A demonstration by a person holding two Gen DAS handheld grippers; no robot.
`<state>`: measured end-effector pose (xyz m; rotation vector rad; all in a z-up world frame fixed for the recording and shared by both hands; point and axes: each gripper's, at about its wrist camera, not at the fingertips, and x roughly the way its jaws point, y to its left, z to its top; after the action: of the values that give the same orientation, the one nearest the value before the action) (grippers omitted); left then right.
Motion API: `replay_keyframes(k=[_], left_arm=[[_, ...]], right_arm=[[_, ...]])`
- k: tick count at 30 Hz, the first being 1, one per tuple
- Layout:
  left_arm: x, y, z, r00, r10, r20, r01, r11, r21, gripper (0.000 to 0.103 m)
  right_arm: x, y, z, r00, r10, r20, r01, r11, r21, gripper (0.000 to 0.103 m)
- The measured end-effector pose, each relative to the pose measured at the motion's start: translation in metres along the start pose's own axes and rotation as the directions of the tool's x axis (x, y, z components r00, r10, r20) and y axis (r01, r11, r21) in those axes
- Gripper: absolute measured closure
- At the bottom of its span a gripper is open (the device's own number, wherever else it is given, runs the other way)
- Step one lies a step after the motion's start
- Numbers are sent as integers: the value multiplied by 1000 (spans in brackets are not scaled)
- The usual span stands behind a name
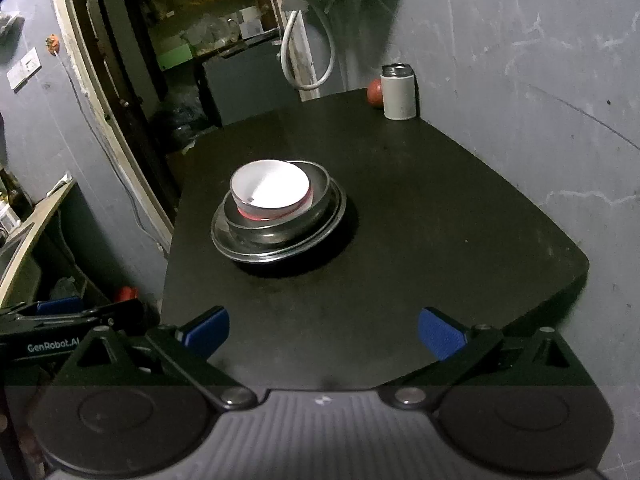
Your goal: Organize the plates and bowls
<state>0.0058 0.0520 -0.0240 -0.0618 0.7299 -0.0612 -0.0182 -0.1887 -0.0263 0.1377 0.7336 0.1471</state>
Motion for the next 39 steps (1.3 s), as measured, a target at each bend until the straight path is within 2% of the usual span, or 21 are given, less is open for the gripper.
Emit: replay_keyframes(k=[10,39], left_arm=[[6,-5,1,1000,-2,-23,2,1000,15,1],[10,0,1,1000,-1,-24,1,1000,6,1]], right_arm=[[4,-5,-1,1000,-3,-17,3,1000,11,0],[6,-1,0,1000,-3,-18,2,1000,-3,0]])
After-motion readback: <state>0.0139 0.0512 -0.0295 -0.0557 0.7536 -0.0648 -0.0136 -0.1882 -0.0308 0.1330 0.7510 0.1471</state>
